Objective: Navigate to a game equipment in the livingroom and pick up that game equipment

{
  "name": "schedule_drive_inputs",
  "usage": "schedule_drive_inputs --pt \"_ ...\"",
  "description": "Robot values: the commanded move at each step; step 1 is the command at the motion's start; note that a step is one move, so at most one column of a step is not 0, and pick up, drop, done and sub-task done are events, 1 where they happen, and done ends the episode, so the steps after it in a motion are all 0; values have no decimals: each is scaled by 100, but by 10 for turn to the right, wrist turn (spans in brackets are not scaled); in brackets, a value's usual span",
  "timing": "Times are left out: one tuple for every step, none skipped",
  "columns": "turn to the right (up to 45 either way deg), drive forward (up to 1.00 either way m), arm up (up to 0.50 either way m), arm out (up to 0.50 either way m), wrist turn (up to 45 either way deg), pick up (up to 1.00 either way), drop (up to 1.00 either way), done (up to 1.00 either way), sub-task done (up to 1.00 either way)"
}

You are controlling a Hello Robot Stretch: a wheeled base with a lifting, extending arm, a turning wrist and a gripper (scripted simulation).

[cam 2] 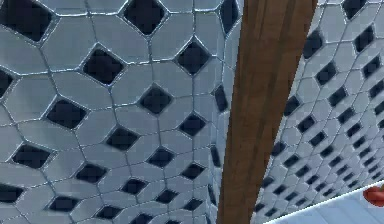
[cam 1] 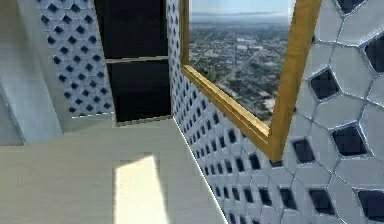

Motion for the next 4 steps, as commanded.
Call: schedule_drive_inputs --pt "-30 0 0 0 0 0 0 0 0" --pt "0 30 0 0 0 0 0 0 0" --pt "-120 0 0 0 0 0 0 0 0" --pt "0 45 0 0 0 0 0 0 0"
